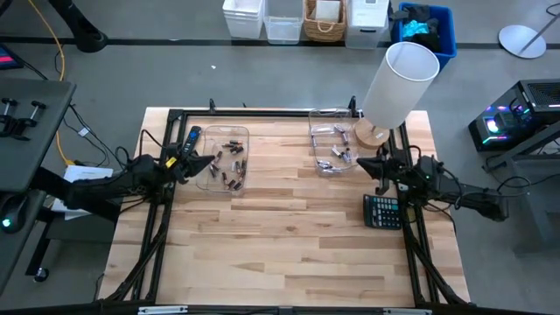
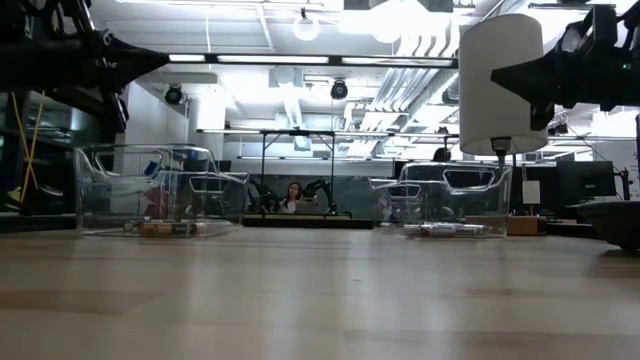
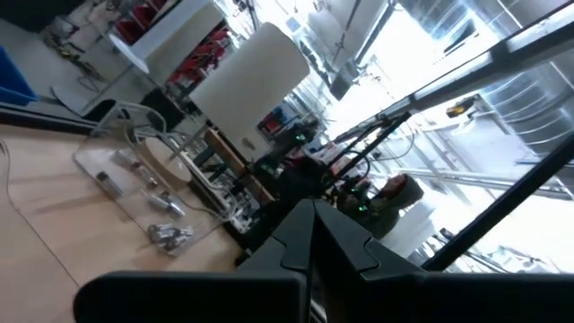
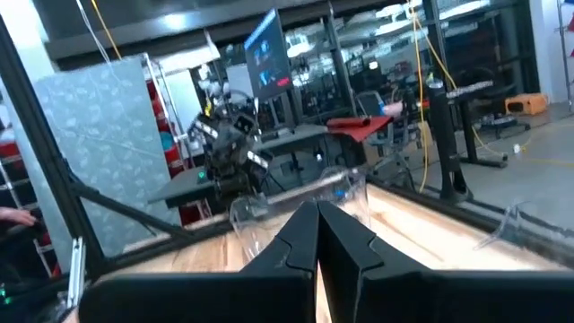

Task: Sort batteries
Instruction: Return to Home Position

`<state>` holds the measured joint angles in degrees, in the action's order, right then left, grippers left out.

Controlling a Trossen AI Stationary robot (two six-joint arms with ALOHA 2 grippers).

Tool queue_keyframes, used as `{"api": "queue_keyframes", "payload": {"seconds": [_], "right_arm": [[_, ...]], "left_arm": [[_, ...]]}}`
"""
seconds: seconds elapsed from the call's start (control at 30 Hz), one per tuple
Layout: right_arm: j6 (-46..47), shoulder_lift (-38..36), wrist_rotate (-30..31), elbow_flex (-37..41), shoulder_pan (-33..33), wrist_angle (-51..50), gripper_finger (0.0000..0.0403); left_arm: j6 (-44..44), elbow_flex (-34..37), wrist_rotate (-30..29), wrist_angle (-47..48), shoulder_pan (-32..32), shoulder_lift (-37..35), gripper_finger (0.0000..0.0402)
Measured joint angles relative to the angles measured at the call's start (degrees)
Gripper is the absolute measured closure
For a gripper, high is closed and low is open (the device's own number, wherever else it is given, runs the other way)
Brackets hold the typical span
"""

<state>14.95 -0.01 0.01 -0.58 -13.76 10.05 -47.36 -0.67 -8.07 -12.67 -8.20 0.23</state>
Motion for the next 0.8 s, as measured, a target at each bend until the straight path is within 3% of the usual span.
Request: {"api": "queue_keyframes", "payload": {"seconds": [0.27,0.8], "right_arm": [[0.0,0.0,0.0,0.0,0.0,-3.5,0.0402],[0.0,1.5,-0.5,0.0,3.3,-5.2,0.0402]], "left_arm": [[0.0,0.0,0.0,0.0,-1.6,0.0,0.0402],[0.0,0.0,-0.1,0.0,1.2,0.0,0.0402]]}}
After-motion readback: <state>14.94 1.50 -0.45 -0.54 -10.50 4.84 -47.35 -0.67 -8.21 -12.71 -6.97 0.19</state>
